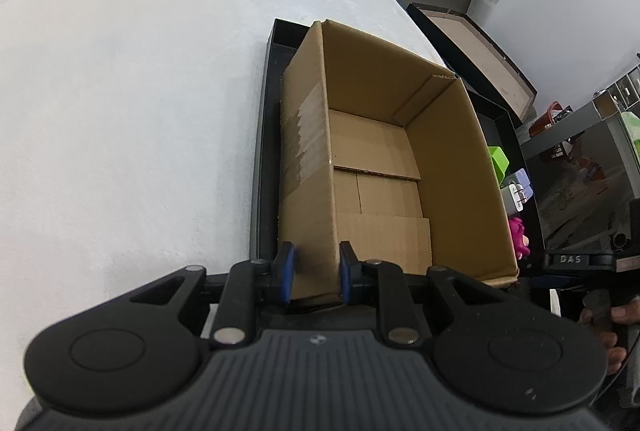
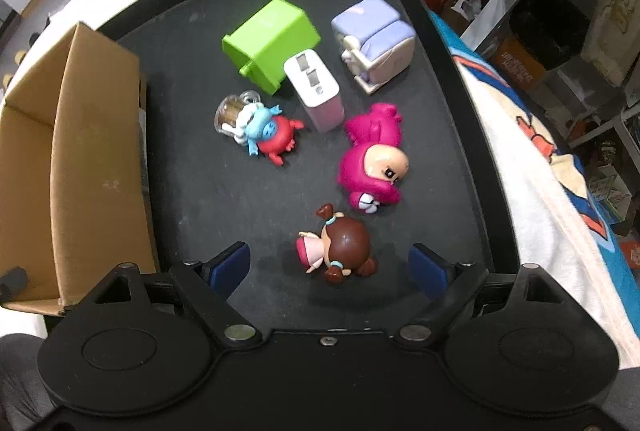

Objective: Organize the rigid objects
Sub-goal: 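Move the right gripper over the brown-haired doll and grasp it while the left gripper holds the box edge, then lift the brown-haired doll with the right gripper and carry it over the cardboard box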

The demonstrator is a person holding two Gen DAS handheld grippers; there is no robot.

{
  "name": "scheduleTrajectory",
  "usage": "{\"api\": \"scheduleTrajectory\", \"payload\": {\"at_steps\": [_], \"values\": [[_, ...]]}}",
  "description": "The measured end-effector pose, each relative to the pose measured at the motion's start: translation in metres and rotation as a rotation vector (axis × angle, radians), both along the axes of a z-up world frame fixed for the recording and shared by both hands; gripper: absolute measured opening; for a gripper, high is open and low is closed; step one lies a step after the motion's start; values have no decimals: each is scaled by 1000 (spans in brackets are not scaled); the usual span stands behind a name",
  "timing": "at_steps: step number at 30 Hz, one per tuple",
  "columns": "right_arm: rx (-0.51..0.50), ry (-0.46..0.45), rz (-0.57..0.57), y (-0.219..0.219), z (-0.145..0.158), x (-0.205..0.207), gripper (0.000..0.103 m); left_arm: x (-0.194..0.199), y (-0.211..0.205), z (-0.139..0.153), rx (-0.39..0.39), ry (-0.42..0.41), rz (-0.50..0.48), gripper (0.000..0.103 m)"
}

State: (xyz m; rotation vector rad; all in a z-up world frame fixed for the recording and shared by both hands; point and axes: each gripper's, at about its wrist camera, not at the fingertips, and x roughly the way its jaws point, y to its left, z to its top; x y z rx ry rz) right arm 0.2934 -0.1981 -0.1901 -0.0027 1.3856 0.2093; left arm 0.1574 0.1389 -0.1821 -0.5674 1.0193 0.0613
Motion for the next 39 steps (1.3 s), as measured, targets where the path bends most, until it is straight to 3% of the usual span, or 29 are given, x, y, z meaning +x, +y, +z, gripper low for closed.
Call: {"api": "scheduleTrajectory", "payload": {"at_steps": [2,4,5,10,16,22,39], "values": [[-2,-10,7,2,-2,-2,76,0,0,0,7,-2,-4,22],[-8,12,16,3,-8,-3,43,0,0,1,9,-2,-5,22],[-10,23,19,3,-10,-4,41,0,0,1,7,-1,-5,22],[-19,0,93,12,-6,-11,40,0,-1,2,5,-1,-3,22],[8,-28,81,8,7,-14,40,-1,-3,2,2,-1,-11,22],[2,-75,104,12,30,-24,40,1,-3,3,3,2,-30,22],[113,-247,130,43,104,-31,40,-4,2,3,-27,2,-46,22]]}}
